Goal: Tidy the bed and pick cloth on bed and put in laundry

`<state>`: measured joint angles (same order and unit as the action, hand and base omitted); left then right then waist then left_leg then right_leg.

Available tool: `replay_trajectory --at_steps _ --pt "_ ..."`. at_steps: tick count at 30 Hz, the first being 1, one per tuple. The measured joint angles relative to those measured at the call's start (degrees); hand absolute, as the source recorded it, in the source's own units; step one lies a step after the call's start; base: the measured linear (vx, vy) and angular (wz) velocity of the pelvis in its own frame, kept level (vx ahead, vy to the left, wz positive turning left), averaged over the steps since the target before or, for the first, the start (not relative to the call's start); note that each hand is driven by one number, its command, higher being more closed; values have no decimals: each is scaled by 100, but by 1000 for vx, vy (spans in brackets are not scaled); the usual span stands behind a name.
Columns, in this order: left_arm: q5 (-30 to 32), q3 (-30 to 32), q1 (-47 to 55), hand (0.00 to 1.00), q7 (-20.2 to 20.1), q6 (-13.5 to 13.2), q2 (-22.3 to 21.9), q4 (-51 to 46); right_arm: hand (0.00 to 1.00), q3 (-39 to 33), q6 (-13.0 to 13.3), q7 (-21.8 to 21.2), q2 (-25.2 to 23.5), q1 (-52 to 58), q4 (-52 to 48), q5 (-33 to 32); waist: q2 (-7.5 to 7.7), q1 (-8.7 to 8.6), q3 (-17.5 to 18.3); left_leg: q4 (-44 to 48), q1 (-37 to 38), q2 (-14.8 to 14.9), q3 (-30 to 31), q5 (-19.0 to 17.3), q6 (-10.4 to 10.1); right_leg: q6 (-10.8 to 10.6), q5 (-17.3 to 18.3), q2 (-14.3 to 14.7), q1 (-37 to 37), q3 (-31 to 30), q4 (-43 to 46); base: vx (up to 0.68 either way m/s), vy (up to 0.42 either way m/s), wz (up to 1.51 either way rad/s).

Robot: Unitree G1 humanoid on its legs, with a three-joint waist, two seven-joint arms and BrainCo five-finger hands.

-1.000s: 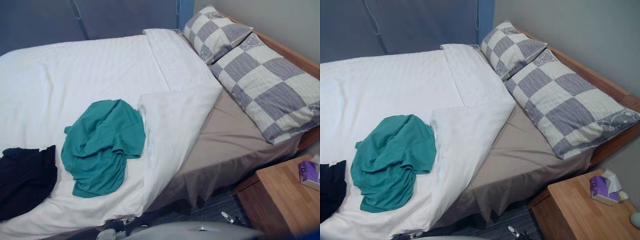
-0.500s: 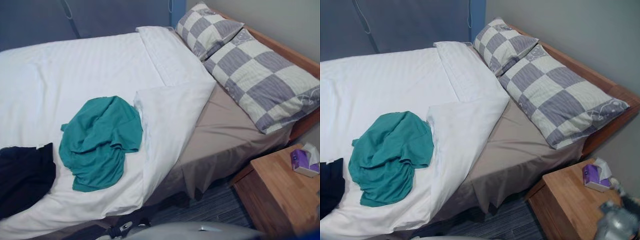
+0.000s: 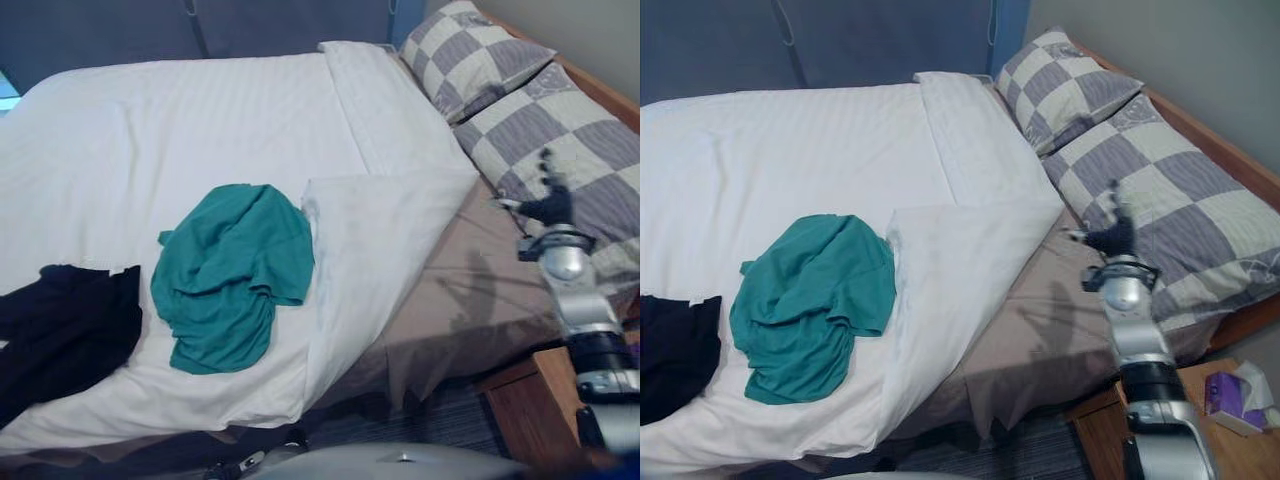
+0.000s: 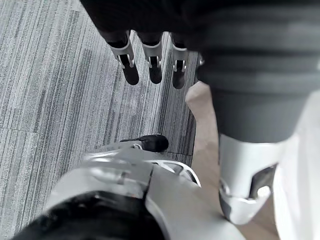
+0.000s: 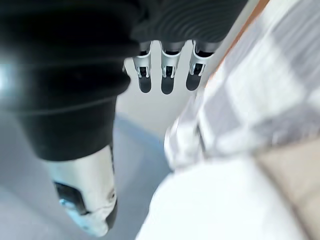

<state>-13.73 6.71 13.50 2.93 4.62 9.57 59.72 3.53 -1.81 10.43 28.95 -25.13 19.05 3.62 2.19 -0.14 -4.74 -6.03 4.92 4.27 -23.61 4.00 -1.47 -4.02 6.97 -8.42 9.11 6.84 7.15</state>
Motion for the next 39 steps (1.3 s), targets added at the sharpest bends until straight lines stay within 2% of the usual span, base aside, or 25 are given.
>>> replay_trajectory --at_steps 3,5,8,9,11,13,14,15,16,17,18,21,25,28,31,35,37,38,39 --pt "179 2 3 0 0 -103 -6 -1 0 443 -296 -196 -155 -522 171 136 -85 77 -150 -7 -82 13 94 82 19 0 1 20 -26 42 -22 -116 -17 10" --pt "205 2 -49 0 -2 -175 3 -57 0 742 -500 -235 -310 -1055 468 189 -85 123 -293 -7 -350 42 220 215 39 6 9 45 -199 140 -94 -218 -73 15" --pt "202 0 -261 0 1 -221 95 -300 0 1082 -722 -143 -436 -1729 664 225 5 212 -546 -6 -882 174 358 488 58 57 16 172 -579 122 -161 -257 -105 21" --pt "202 0 -502 0 3 -257 216 -422 0 1149 -797 -45 -478 -2128 847 225 81 352 -820 -6 -1134 263 414 604 10 150 56 282 -741 100 -252 -324 -90 20" --pt "200 2 -692 0 22 -312 316 -531 0 1164 -858 137 -578 -2461 1055 225 82 470 -1013 -6 -1425 391 536 681 -43 252 0 462 -976 147 -277 -303 -78 19" --pt "195 -1 -855 0 115 -371 433 -629 0 1277 -892 307 -614 -2730 1225 224 263 620 -1239 11 -1646 456 505 549 -184 353 -87 480 -1223 216 -375 -177 -61 11" --pt "189 8 -964 0 139 -384 473 -672 0 1274 -900 381 -621 -2786 1235 221 402 701 -1327 314 -1809 411 547 628 49 349 -121 453 -1289 213 -496 -18 20 8" --pt "188 10 -900 0 157 -385 470 -672 0 1271 -904 448 -617 -2847 1237 221 378 719 -1410 240 -1794 370 556 592 91 312 -156 511 -1339 214 -511 5 43 25" --pt "188 9 -950 0 204 -397 477 -706 0 1270 -906 543 -577 -2916 1245 220 382 652 -1469 2 -1828 353 625 752 89 359 -234 537 -1429 193 -507 -4 73 35" --pt "189 14 -1016 0 231 -435 487 -798 0 1270 -905 598 -548 -3050 1338 220 437 644 -1580 7 -1915 339 659 795 115 310 -301 528 -1500 191 -505 -36 57 23" --pt "190 14 -1086 0 234 -485 497 -949 0 1267 -912 628 -538 -3263 1493 203 469 710 -1763 22 -1949 320 668 805 125 256 -393 536 -1531 186 -521 -28 58 12" --pt "193 21 -1247 0 235 -551 516 -1201 0 1275 -909 790 -529 -3677 1608 82 473 827 -1997 4 -2068 276 706 835 160 215 -442 514 -1617 223 -526 -11 30 7" --pt "193 24 -1432 0 236 -528 601 -1397 0 1276 -948 987 -288 -4098 1648 -128 489 917 -2026 2 -2407 274 869 908 165 220 -453 553 -1861 387 -534 18 -18 18" --pt "199 21 -1524 0 215 -471 734 -1404 0 1276 -1073 1026 -248 -4385 1817 -322 612 921 -2163 2 -2489 276 937 946 171 223 -454 591 -1907 429 -538 36 -35 12" --pt "209 17 -1636 0 133 -365 759 -1549 0 1277 -1205 1072 -47 -4487 1914 -444 644 930 -2181 2 -2715 306 1026 997 155 252 -472 637 -2081 501 -540 13 -17 11" --pt "204 6 -1696 0 -49 -261 770 -1572 0 1290 -1325 1108 54 -4512 1918 -739 637 938 -2192 2 -2807 336 1042 1026 164 272 -501 661 -2184 492 -541 1 -7 -3" --pt "204 2 -1718 0 -67 -256 773 -1575 0 1301 -1471 1108 181 -4622 1921 -782 619 928 -2203 1 -2890 362 1090 1031 136 291 -524 692 -2269 492 -536 -22 -12 -3" --pt "204 -6 -1758 0 -69 -254 776 -1568 100 1319 -1536 1108 243 -4755 1927 -790 583 912 -2226 2 -2964 377 1132 1039 100 307 -539 716 -2330 499 -540 -64 -12 -3" --pt "204 -8 -1847 0 -67 -255 782 -1569 100 1350 -1635 1109 363 -4958 1997 -791 564 918 -2238 2 -3106 426 1147 1077 79 333 -562 737 -2472 504 -544 -66 -13 -2"
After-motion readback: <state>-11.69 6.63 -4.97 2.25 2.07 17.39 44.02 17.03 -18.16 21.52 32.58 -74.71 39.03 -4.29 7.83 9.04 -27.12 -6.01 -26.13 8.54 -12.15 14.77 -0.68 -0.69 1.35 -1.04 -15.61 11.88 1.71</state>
